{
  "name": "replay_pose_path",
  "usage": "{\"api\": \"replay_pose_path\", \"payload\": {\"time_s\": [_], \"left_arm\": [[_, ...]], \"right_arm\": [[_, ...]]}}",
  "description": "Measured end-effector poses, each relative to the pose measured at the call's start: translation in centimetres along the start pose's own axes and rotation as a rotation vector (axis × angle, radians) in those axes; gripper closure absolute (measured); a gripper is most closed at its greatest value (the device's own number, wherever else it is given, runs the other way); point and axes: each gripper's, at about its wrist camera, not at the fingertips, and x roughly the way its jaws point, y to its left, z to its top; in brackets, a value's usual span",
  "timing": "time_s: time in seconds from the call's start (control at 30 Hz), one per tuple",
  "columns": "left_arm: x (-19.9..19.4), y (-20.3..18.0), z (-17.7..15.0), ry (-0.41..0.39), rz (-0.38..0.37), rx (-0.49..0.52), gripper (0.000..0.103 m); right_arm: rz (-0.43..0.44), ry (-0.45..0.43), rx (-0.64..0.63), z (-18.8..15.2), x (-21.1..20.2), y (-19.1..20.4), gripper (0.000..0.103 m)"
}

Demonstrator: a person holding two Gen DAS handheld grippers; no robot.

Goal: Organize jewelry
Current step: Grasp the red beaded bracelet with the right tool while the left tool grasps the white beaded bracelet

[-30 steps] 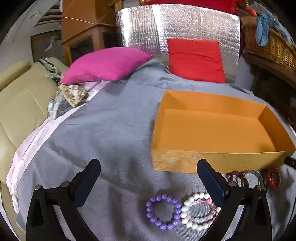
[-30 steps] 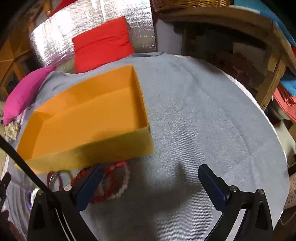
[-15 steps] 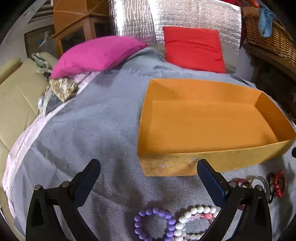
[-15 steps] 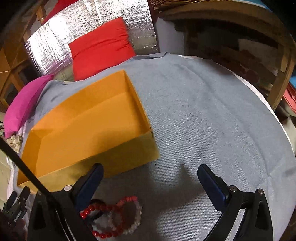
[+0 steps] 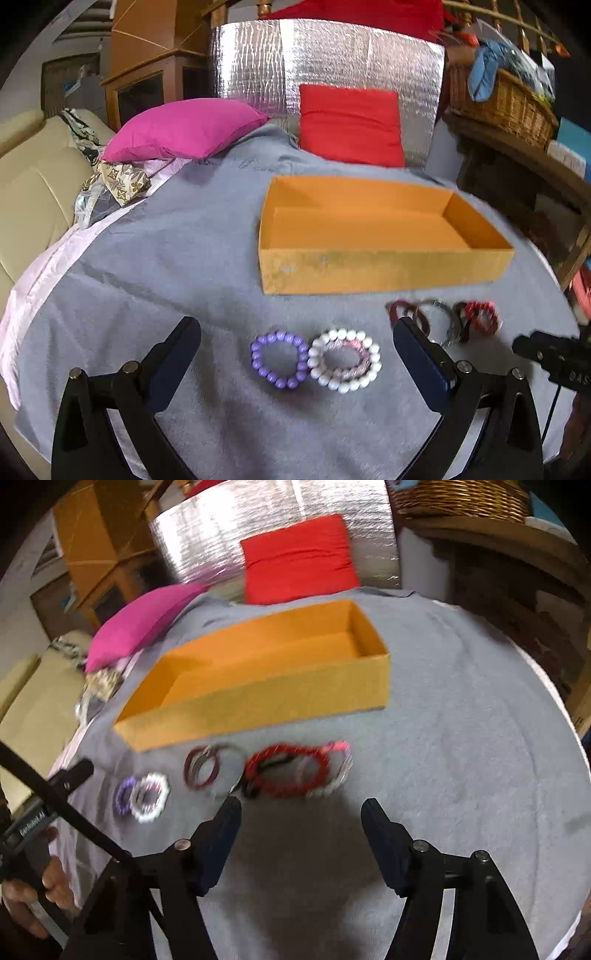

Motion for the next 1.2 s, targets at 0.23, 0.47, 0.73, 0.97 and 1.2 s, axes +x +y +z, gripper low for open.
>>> {"api": "replay_pose_path", "payload": {"time_s": [0.23,0.47,0.73,0.97,1.2], "left_arm": [[1.7,1.5,-0.5,0.095,-0.004,-0.014,0.000],[3.0,2.4,-1.0,0.167,-0.028,-0.004,0.000],[3.2,3.0,-1.8,0.206,-0.091,0.037,0.000],[4.0,2.4,-2.2,0.240,-0.149,0.069,0.006],[5.3,1.2,-2.1,0.257,-0.218,0.099,0.035]], "right_arm": [[0.026,0.039,-0.118,0.6,3.2,2.2,0.061],[0.017,0.066,-0.194,1.7,5.7,3.7,0.061],[0.049,0.099,-0.116,2.0,6.5,3.1,0.093],[0.203,0.056,0.058,2.5,4.9,1.0,0.093],[0.341,0.063,0.236,2.3,4.5,-1.5,0.093]]}}
